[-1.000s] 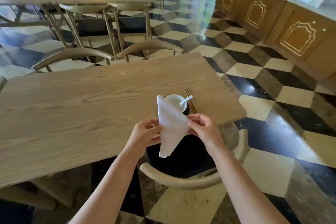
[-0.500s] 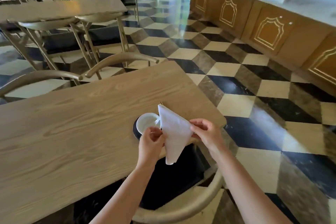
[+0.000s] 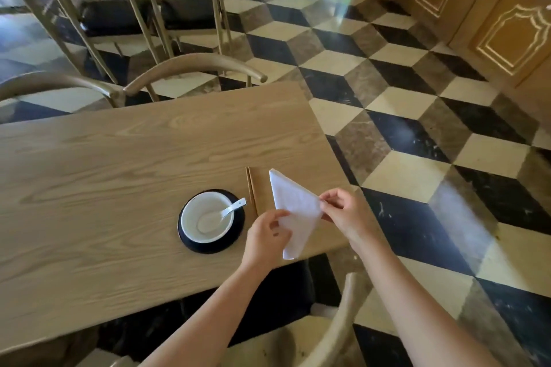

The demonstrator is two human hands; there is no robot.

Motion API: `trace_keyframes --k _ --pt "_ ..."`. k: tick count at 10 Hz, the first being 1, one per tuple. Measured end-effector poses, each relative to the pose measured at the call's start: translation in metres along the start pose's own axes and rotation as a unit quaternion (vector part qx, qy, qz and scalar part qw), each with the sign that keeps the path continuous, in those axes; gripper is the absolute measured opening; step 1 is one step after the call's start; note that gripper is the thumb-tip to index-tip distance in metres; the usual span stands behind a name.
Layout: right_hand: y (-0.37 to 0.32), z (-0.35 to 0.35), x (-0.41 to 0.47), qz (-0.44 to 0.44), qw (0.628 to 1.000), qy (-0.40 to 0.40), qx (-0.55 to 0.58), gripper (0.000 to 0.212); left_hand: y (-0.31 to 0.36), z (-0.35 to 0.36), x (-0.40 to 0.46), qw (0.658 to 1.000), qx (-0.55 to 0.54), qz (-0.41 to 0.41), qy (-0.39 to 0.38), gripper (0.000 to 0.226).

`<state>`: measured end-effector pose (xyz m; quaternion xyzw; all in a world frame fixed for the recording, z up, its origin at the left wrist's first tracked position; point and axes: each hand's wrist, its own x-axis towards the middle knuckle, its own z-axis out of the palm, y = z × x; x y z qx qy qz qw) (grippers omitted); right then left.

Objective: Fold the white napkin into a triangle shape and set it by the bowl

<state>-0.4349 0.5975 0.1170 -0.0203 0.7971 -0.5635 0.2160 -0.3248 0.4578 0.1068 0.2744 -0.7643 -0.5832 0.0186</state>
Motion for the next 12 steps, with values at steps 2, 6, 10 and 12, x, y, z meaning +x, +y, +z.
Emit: trace_keyframes --k 2,6,10,12 --pt "0.045 0.014 0.051 0.016 0.994 -0.066 -0.084 0.015 -0.03 0.037 0.037 0.997 0.064 -0.046 0.023 0.047" --pt "0.085 0.017 0.069 -0.239 0.846 -0.148 -0.452 0.069 -0.053 0.041 0.062 0.84 0.529 0.099 -0.069 0.068" --pt "0.1 0.021 0.065 -0.215 0.747 -0.215 -0.591 0.068 -0.079 0.036 0.084 0.786 0.582 0.109 -0.177 0.064" --pt "0.084 0.023 0.06 -0.177 0.766 -0.233 -0.573 0.067 -0.057 0.034 0.079 0.769 0.596 0.089 -0.212 0.065"
